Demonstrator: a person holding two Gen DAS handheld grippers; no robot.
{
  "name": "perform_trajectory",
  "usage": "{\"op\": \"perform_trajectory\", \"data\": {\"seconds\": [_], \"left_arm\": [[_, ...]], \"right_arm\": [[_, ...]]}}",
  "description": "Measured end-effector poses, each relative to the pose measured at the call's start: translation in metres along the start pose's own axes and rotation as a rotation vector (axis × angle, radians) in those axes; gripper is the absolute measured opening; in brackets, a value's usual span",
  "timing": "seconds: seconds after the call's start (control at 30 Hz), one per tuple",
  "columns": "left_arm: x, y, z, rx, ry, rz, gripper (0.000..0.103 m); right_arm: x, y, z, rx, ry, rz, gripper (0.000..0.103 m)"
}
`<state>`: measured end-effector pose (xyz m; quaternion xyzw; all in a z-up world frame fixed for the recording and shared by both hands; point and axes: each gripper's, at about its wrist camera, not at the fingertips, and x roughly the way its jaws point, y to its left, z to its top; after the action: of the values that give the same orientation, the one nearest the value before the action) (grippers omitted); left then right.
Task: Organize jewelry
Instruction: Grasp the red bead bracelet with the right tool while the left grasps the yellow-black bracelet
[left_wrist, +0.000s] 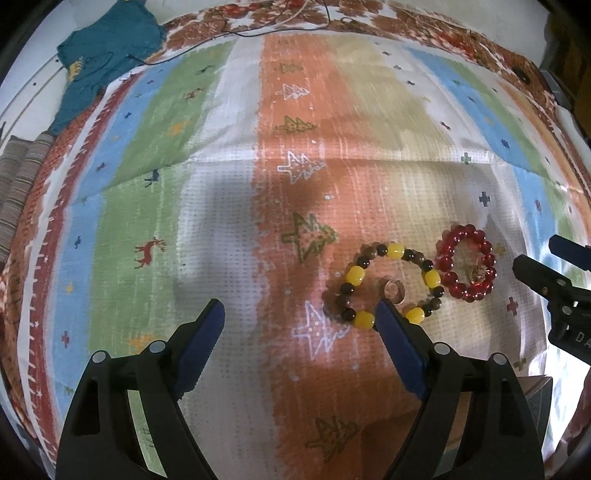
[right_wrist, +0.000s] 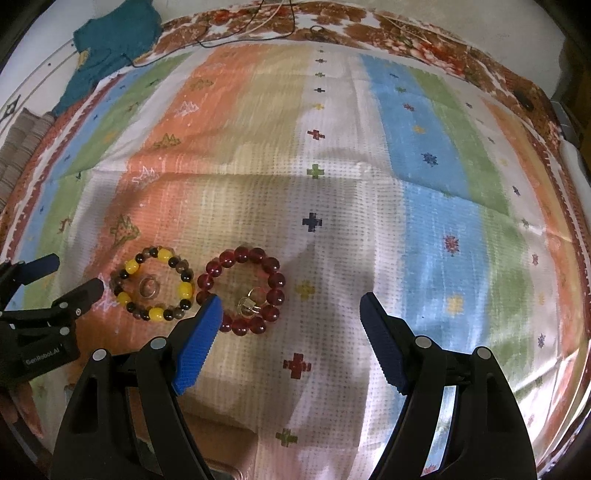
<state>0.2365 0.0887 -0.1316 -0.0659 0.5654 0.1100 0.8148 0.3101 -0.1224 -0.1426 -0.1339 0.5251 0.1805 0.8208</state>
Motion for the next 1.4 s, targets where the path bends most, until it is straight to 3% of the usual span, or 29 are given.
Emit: {"op": "perform_trajectory", "data": {"seconds": [0.33,0.8,0.87,0.9,0.93,0.97,1.03,1.23,1.4], "left_arm": [[0.019,0.006,0.005,-0.005,0.03,-0.014,0.083],[0.039,-0.004,0.004,0.061,0.018,0.04,0.08],[0.039,-0.007,0.003,0.072,0.012,0.036,0.07],[0.038,-0.009,0.003,0.081,0.011,0.029,0.066],[0.036,-0.012,0.002,0.09,0.012,0.021,0.054],[0.034,-0.014,0.002,0.096,0.008,0.013,0.034],[0.031,-0.019,0.002,0.116,-0.003,0.018,0.019],[0.028,-0.018,0.001,0.109,-0.006,0.015,0.01],[0.015,-0.015,0.005,0.07,-0.019,-0.02,0.009]], "right_arm": [[0.03,-0.004,0.01,0.017,0.064,0.023,0.077],[0.059,0.005,0.013,-0.069,0.081,-0.06,0.075],[0.057,0.006,0.011,-0.084,0.064,-0.054,0.064],[0.056,0.005,0.01,-0.083,0.063,-0.051,0.051],[0.053,0.004,0.011,-0.079,0.06,-0.049,0.039],[0.052,0.003,0.011,-0.075,0.059,-0.042,0.033],[0.049,0.002,0.012,-0.069,0.056,-0.036,0.018],[0.046,0.002,0.013,-0.069,0.038,-0.017,0.014],[0.033,0.003,0.012,-0.064,0.01,0.004,0.014]]}}
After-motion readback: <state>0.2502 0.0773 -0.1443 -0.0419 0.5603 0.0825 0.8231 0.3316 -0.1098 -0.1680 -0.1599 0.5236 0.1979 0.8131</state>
